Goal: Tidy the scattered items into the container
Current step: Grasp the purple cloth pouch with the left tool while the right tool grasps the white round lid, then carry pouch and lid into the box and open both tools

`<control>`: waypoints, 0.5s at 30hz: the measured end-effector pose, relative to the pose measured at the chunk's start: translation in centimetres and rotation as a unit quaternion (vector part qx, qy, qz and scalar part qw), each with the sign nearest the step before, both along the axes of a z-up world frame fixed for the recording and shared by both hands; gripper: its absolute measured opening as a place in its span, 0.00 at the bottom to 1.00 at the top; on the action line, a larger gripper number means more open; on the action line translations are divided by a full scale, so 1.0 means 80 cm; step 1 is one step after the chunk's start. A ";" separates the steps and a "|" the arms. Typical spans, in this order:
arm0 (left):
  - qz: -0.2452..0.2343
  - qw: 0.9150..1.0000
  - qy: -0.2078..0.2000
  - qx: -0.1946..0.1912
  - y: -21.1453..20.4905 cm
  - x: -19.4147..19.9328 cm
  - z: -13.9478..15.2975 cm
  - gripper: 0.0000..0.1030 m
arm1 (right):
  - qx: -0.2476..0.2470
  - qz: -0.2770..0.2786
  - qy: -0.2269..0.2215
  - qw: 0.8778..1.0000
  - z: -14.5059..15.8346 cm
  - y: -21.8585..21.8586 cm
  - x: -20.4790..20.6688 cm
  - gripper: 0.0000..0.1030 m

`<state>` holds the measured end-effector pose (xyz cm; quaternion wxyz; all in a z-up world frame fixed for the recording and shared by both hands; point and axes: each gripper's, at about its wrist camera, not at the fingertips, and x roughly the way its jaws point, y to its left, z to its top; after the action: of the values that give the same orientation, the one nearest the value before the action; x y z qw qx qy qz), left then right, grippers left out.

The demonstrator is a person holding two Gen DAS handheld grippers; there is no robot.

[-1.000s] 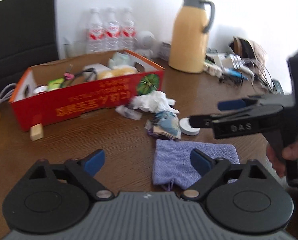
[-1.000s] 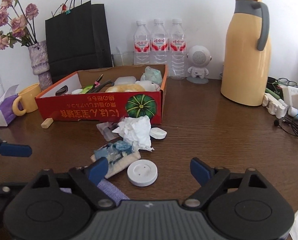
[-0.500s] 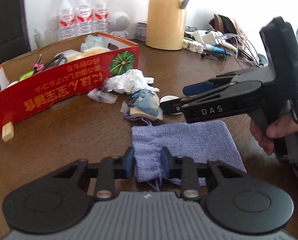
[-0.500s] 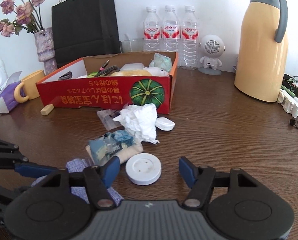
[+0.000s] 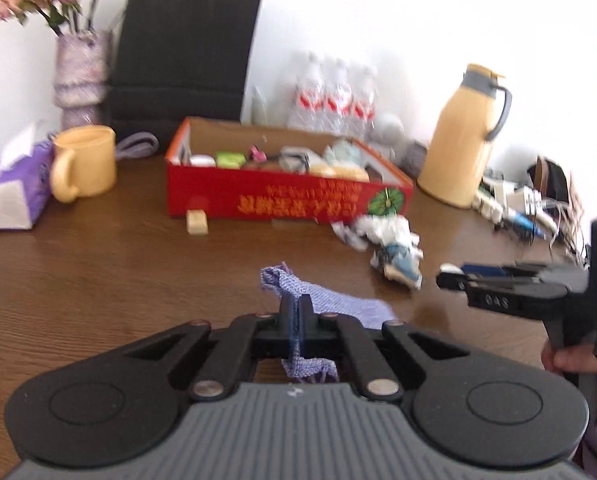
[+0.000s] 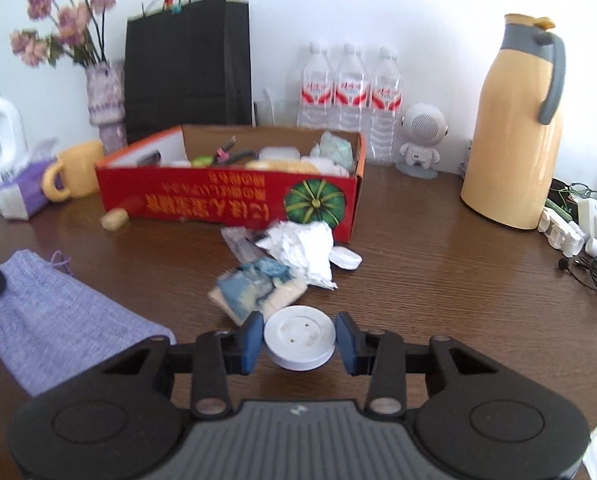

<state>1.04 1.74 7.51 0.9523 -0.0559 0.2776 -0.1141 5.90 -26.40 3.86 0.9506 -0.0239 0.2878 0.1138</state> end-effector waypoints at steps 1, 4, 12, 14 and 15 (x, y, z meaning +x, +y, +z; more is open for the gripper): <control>0.007 1.000 -0.014 0.000 0.003 -0.008 0.010 0.02 | 0.006 -0.002 -0.006 1.000 0.006 0.001 -0.012 0.37; 0.019 0.998 -0.059 0.008 0.006 -0.034 0.035 0.02 | 0.017 0.000 -0.021 1.000 0.017 0.010 -0.049 0.37; -0.005 0.996 -0.091 -0.002 -0.004 -0.094 0.053 0.02 | 0.027 0.017 -0.065 0.997 0.041 0.039 -0.144 0.37; -0.007 0.996 -0.092 -0.008 -0.005 -0.106 0.052 0.02 | 0.025 0.022 -0.072 0.997 0.045 0.044 -0.162 0.37; -0.008 0.996 -0.093 -0.010 -0.006 -0.111 0.052 0.02 | 0.024 0.024 -0.075 0.997 0.047 0.045 -0.169 0.37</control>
<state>-7.82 1.28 11.69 0.9724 -0.0526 0.1874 -0.1291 -7.61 -22.77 7.63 0.9668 -0.0164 0.2123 0.1412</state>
